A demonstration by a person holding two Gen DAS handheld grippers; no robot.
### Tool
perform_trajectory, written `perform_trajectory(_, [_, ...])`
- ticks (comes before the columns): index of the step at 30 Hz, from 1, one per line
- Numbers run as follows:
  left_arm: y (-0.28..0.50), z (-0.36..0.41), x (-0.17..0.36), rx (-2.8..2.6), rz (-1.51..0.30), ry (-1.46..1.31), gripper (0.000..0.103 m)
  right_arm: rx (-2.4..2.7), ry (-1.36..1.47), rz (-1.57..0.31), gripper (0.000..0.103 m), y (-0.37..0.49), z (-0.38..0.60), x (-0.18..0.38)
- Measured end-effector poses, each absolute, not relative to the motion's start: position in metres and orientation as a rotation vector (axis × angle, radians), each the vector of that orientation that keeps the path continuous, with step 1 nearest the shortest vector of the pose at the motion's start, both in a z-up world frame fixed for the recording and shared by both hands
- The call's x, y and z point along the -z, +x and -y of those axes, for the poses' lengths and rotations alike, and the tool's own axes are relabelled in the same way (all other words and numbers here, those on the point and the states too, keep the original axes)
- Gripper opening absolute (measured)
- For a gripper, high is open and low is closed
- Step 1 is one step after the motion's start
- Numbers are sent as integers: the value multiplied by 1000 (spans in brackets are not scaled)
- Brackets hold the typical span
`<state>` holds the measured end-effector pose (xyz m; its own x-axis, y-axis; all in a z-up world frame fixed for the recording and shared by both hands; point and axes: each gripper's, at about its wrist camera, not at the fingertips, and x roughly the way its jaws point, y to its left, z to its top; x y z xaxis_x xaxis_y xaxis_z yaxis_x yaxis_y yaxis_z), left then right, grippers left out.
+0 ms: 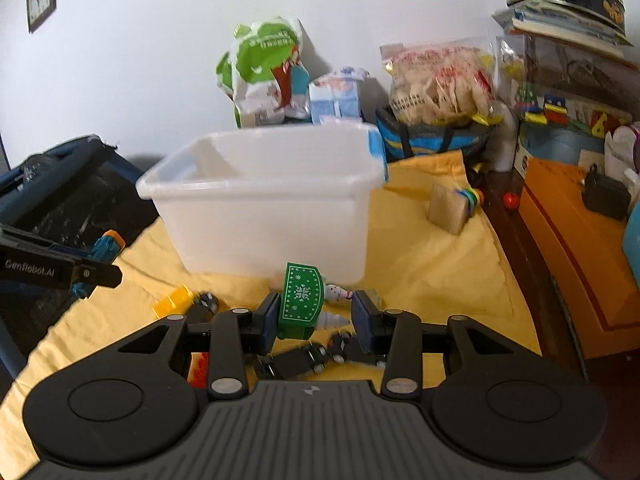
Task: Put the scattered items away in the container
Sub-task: 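Carry both toys over the white bin and open both tools to drop them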
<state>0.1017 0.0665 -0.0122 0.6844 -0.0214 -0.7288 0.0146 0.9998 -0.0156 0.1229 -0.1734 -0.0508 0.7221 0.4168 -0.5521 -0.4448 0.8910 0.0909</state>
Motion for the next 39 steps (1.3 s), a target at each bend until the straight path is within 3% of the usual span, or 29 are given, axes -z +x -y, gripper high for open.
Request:
perform_trajectory(21, [154,-78,-54,-30,-742,-17,38,-536,-35,-493,42,177,135,-12])
perform_trajectory(39, [243,-83,-35,-16,-817,-16,38,-538,-136,-655,42,260,93,10])
